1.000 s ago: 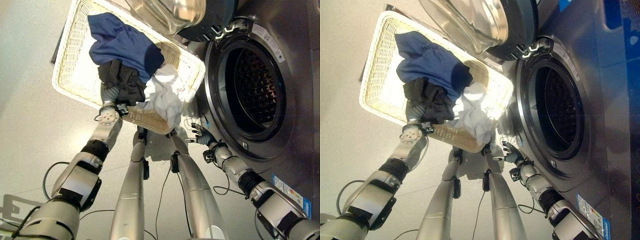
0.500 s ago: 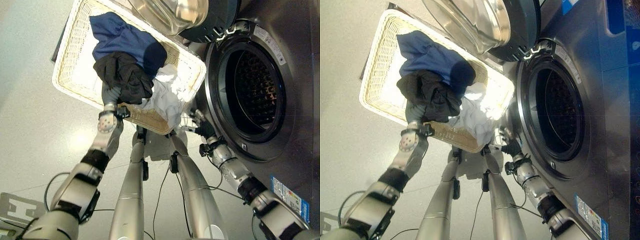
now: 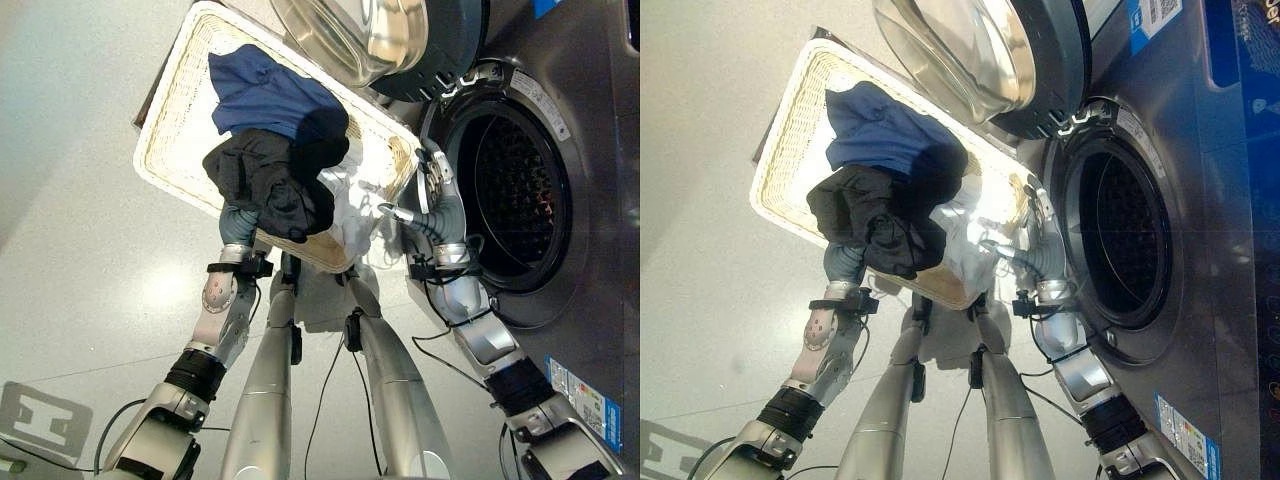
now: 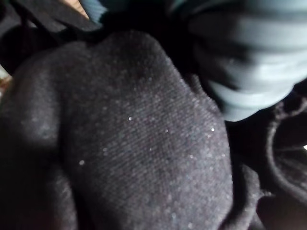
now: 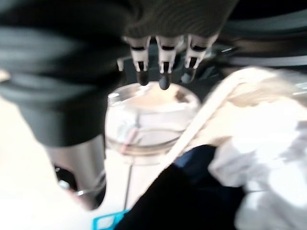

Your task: Put the clothes into the washing machine.

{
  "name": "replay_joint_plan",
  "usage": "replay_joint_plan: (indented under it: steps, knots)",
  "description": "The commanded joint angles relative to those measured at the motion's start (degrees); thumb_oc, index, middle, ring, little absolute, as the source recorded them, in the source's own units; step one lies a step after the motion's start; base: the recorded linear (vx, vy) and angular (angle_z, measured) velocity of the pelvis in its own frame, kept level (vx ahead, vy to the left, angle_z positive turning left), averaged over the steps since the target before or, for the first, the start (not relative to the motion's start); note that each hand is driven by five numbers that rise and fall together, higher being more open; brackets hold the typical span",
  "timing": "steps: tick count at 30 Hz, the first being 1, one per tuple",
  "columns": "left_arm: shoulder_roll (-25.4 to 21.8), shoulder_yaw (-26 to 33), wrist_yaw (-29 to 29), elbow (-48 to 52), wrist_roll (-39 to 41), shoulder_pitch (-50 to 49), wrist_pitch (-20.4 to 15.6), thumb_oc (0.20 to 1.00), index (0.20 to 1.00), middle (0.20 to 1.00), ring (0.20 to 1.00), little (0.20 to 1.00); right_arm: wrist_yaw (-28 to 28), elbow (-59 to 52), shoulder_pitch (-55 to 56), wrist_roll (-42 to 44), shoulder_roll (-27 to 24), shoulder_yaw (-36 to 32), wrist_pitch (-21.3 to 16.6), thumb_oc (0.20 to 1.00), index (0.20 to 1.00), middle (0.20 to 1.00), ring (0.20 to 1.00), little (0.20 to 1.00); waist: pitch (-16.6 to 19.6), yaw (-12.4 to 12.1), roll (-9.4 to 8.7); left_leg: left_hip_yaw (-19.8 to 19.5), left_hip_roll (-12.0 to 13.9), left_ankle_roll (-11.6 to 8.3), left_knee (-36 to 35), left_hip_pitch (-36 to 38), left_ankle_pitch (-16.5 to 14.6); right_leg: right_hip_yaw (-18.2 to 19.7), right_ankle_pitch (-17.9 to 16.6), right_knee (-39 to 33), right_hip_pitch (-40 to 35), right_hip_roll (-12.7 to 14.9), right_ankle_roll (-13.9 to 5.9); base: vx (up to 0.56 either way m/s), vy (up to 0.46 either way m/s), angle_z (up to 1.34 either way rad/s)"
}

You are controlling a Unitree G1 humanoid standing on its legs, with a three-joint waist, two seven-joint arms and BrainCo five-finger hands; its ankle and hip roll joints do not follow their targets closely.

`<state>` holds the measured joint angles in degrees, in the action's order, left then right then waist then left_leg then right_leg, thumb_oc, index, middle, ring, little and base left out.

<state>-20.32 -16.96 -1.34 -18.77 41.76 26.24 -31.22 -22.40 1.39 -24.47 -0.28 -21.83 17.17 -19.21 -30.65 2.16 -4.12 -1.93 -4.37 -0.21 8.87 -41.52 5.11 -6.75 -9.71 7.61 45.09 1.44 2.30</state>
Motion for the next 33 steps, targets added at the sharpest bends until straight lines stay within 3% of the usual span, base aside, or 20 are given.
replay_joint_plan:
  steps: [1,3,12,13,26,30,33]
  knots:
    - [0.1,0.1,3.2,8.3,-3.8,0.0,-0.8,0.200,0.200,0.200,0.200,0.200,10.9,-6.7,0.5,0.0,-3.6,1.8,3.6,1.000,1.000,1.000,1.000,1.000,0.9,-0.1,4.25,2.7,0.7,-0.56,-0.6,-0.2,0.4,0.0,4.4,4.7,-0.8,0.9,-7.42,-0.01,-0.007,0.08]
    - [-2.1,-1.1,6.1,8.1,-4.2,1.8,1.4,0.200,0.200,0.200,0.200,0.200,22.5,-5.8,-2.8,8.1,-5.7,5.9,10.7,1.000,1.000,1.000,1.000,1.000,0.9,-1.0,4.20,2.2,0.6,-0.75,-0.7,-0.1,0.8,-0.4,4.3,4.5,-1.0,1.2,-7.38,-0.02,-0.019,0.10]
    - [-5.1,-5.2,8.7,7.2,-3.9,8.2,6.2,0.200,0.200,0.200,0.200,0.200,33.3,-2.4,-9.4,23.9,-7.6,12.3,19.9,1.000,1.000,1.000,1.000,1.000,0.9,-2.2,3.40,1.6,0.4,-0.89,-1.4,-0.4,1.8,-1.5,3.7,4.1,-0.9,1.4,-7.50,-0.01,-0.033,0.13]
    - [-5.4,-6.1,8.9,6.8,-4.0,9.3,6.7,0.200,0.200,0.200,0.200,0.200,35.6,-2.2,-10.4,26.4,-7.8,13.4,22.9,1.000,1.000,1.000,1.000,1.000,0.9,-2.2,3.22,1.7,0.4,-0.92,-1.6,-0.3,1.9,-1.5,3.5,3.9,-1.0,1.4,-7.54,-0.01,-0.003,0.08]
    - [-5.7,-10.8,14.2,8.0,-2.3,12.9,11.0,0.200,0.200,0.200,0.200,0.200,32.3,-2.0,-12.7,30.7,-7.4,16.2,24.1,1.000,1.000,1.000,1.000,1.000,0.9,-2.0,3.04,2.1,0.1,-0.83,-1.2,-1.2,2.1,-1.4,2.6,3.5,0.0,1.4,-7.77,0.00,0.000,0.01]
    - [-4.7,-11.2,13.8,9.0,-2.2,11.9,10.9,0.200,0.200,0.200,0.200,0.200,27.7,-1.5,-10.9,33.6,-5.7,15.4,23.7,1.000,1.000,1.000,1.000,1.000,0.9,-1.8,3.15,2.4,-0.1,-0.75,-1.3,-1.3,1.8,-1.5,2.5,3.2,0.1,1.4,-7.77,0.00,0.008,0.00]
    - [-3.5,-10.6,10.0,9.0,-1.9,10.1,8.6,0.200,0.200,0.200,0.200,0.200,23.8,-0.3,-7.9,38.9,-3.7,13.8,23.3,1.000,1.000,1.000,1.000,1.000,0.9,-1.4,3.26,2.8,-0.1,-0.75,-1.3,-1.4,1.6,-1.4,2.5,2.9,0.2,1.4,-7.73,0.00,0.045,-0.02]
